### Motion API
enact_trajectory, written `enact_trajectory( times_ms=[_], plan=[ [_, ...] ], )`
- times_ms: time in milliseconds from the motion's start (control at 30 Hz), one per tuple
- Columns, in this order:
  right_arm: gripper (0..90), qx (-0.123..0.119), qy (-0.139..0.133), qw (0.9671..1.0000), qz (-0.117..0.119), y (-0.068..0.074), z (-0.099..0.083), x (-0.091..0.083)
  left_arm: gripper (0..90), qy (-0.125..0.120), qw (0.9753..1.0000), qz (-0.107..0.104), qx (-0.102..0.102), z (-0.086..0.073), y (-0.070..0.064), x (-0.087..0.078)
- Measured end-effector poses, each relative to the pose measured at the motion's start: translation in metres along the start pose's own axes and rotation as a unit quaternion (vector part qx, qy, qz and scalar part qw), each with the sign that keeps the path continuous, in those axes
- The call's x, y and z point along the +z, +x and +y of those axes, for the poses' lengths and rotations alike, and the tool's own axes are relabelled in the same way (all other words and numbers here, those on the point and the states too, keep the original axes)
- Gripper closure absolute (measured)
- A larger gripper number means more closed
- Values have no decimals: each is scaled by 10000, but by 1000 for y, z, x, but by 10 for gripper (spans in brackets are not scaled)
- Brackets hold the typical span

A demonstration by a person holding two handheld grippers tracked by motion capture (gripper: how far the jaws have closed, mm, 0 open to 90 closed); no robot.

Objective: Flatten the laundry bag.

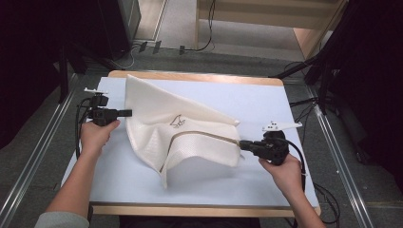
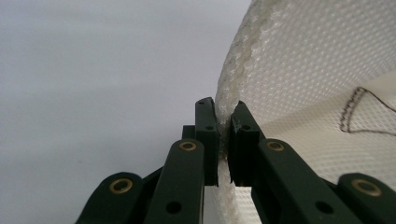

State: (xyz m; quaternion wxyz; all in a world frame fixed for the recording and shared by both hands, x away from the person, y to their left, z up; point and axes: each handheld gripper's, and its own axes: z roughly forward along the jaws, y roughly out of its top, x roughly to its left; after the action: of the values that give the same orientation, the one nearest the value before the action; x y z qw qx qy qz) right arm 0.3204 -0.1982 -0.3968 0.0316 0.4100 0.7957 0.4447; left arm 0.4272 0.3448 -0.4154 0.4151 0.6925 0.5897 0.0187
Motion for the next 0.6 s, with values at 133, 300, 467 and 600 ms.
enact_trajectory(
  times_ms=[133,300,467,600],
  plan=[
    [900,89,-1,9998,-198,-6,-10,-13,865,38,9999,142,-66,4,7,3],
    [900,197,21,9995,-238,-11,-24,-21,848,-8,9995,-71,-297,6,17,7],
    [878,135,98,9995,-274,-9,-26,-13,631,5,9998,-101,-191,7,12,8],
    [787,48,-46,9994,-348,-12,-19,-2,502,86,9999,73,120,2,2,1]
  ],
)
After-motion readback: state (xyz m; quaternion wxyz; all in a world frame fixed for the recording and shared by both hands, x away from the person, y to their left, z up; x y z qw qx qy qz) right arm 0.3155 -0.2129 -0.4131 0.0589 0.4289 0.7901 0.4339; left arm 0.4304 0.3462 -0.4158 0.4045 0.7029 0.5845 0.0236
